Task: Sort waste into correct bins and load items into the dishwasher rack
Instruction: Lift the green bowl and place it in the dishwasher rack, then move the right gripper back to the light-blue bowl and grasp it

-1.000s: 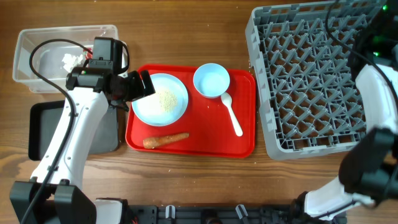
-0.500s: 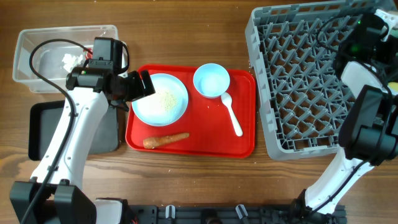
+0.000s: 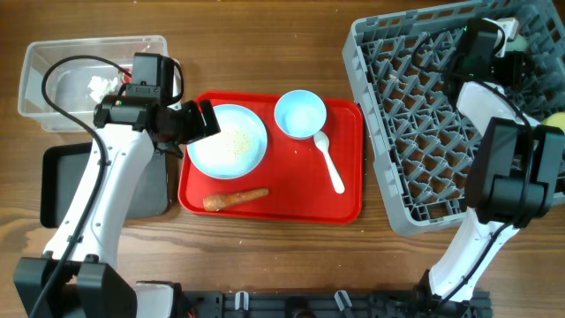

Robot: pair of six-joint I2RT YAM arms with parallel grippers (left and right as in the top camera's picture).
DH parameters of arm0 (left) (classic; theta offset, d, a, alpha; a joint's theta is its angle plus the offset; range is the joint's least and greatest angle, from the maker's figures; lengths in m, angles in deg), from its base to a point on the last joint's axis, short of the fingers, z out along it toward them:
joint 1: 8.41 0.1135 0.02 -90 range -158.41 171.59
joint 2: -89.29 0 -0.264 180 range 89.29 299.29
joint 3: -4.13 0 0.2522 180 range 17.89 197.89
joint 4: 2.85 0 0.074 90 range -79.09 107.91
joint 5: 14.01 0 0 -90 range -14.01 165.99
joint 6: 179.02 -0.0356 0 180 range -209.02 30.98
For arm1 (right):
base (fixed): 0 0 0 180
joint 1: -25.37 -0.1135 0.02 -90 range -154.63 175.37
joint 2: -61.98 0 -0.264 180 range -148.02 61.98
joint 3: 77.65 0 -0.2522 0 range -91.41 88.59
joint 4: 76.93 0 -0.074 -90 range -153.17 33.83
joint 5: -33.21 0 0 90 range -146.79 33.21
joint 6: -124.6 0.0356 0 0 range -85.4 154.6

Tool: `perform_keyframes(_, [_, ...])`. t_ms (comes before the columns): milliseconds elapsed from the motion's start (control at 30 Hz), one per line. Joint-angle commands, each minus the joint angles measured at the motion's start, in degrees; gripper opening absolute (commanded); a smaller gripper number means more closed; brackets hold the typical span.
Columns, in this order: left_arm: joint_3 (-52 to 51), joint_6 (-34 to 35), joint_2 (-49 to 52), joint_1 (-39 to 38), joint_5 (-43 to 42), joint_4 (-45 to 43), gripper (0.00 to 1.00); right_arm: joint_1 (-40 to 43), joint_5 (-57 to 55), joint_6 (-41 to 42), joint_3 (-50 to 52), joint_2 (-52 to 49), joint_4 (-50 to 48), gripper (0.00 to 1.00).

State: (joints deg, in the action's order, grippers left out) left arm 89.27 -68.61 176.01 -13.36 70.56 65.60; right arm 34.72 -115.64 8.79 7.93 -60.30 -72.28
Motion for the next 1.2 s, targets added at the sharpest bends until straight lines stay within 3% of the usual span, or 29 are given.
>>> perform_keyframes(0, [0.4, -0.3, -0.8, 0.3, -0.3, 0.0, 1.00, -0.5, -2.0, 0.3, 0.4, -1.1, 0.3, 0.45])
perform_keyframes(200, [0.4, -0.3, -0.8, 0.3, -0.3, 0.0, 1.00, -1.1, 1.5, 6.2, 0.3, 3.3, 5.7, 0.45])
perform_keyframes(333, [0.4, -0.3, -0.8, 0.3, -0.3, -0.1, 1.00, -0.9, 18.5, 14.4, 0.3, 10.9, 18.4, 0.50])
perform_keyframes(600, [0.4, -0.3, -0.8, 0.3, -0.3, -0.2, 1.00, -7.1, 60.8, 14.9, 0.3, 29.8, 40.4, 0.63])
perform_keyframes(733, [0.4, -0.3, -0.8, 0.3, -0.3, -0.2, 1.00, -14.2, 72.3, 16.3, 0.3, 32.9, 47.1, 0.68])
perform_keyframes(933, [0.4, -0.3, -0.8, 0.3, -0.3, -0.2, 1.00, -26.1, 74.6, 25.7, 0.4, 27.6, 49.4, 0.71])
perform_keyframes(1100, [0.4, -0.3, -0.8, 0.3, -0.3, -0.2, 1.00, -30.0, 67.1, 36.1, 0.4, 19.3, 45.6, 0.70])
perform_keyframes(1167, [0.4, -0.3, -0.8, 0.3, -0.3, -0.2, 1.00, -30.2, 67.0, 39.4, 0.4, 15.3, 44.0, 0.65])
